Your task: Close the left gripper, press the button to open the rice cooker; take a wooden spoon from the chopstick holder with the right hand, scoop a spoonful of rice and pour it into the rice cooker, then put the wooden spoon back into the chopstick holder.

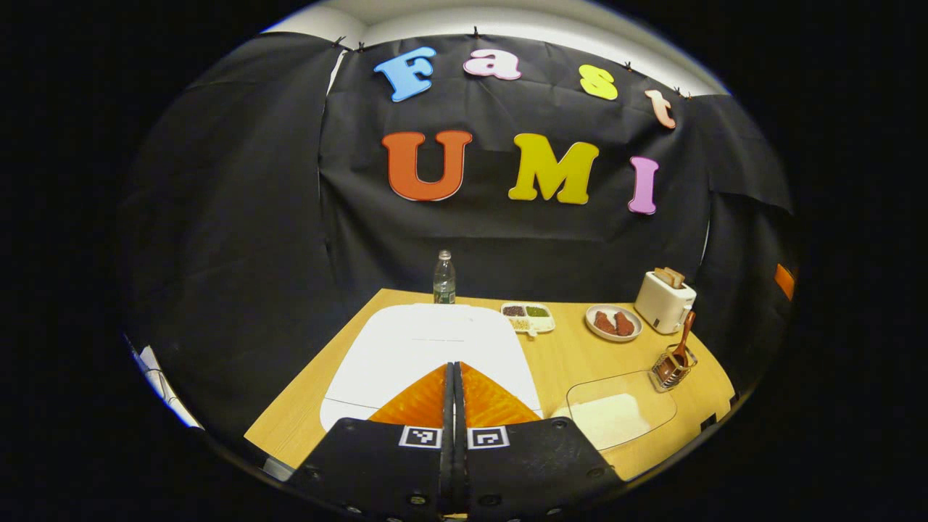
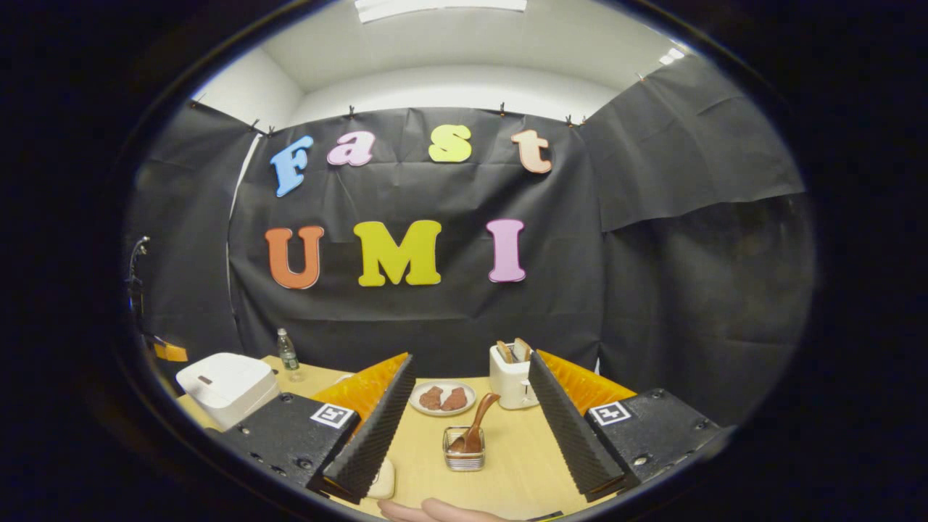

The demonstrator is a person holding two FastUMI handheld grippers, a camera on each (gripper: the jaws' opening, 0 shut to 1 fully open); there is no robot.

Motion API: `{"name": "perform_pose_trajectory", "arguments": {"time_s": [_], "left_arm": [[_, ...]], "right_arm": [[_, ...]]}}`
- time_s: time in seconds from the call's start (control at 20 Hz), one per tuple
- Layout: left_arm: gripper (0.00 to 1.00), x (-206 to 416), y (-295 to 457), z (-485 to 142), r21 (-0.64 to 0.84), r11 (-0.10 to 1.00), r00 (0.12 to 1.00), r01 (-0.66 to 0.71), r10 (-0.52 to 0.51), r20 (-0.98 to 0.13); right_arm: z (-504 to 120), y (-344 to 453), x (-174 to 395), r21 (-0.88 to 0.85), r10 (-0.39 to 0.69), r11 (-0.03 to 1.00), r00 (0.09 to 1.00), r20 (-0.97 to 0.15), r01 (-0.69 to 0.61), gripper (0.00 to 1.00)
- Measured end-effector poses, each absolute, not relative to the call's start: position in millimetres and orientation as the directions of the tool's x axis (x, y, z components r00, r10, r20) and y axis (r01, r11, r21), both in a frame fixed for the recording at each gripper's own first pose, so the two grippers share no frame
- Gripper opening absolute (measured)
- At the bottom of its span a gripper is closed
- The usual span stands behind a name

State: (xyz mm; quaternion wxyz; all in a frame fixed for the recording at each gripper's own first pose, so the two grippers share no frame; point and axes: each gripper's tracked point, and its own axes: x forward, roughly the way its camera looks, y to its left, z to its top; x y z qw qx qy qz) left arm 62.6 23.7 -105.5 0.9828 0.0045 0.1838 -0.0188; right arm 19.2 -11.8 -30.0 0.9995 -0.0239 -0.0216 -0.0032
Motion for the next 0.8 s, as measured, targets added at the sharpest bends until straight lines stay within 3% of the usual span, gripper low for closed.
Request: {"name": "perform_pose_trajectory", "arguments": {"time_s": [0.05, 0.1, 0.15, 0.2, 0.45, 0.5, 0.6, 0.8], "left_arm": [[0.00, 67, 26, -113, 0.002, 0.999, 0.922, 0.037, -0.033, -0.386], [0.00, 71, 29, -120, 0.004, 1.000, 0.913, 0.030, -0.026, -0.406], [0.00, 74, 33, -126, 0.017, 1.000, 0.909, 0.018, -0.009, -0.416], [0.00, 79, 37, -129, 0.030, 0.999, 0.909, 0.013, 0.000, -0.417], [0.00, 85, 36, -154, 0.005, 1.000, 0.878, 0.020, -0.015, -0.478], [0.00, 84, 36, -160, 0.003, 1.000, 0.871, 0.020, -0.016, -0.492], [0.00, 83, 35, -162, -0.002, 1.000, 0.864, 0.013, -0.012, -0.504], [0.00, 84, 35, -167, -0.098, 0.995, 0.839, -0.010, -0.045, -0.543]], "right_arm": [[-33, -13, 20, -0.052, -0.006, 0.999, 0.999, 0.039, 0.008, 0.96], [-37, -14, 21, -0.051, -0.006, 0.999, 1.000, 0.027, 0.007, 1.00], [-42, -16, 21, -0.041, -0.010, 0.999, 1.000, 0.017, 0.011, 0.96], [-44, -18, 21, -0.033, -0.017, 0.999, 1.000, 0.010, 0.017, 1.00], [-44, -18, 17, -0.069, -0.015, 0.997, 0.999, 0.035, 0.017, 1.00], [-44, -17, 17, -0.075, -0.011, 0.997, 0.999, 0.035, 0.013, 0.96], [-43, -20, 17, -0.073, -0.020, 0.997, 0.999, 0.037, 0.022, 1.00], [-48, -14, 19, -0.065, -0.004, 0.998, 1.000, 0.020, 0.005, 0.96]]}}
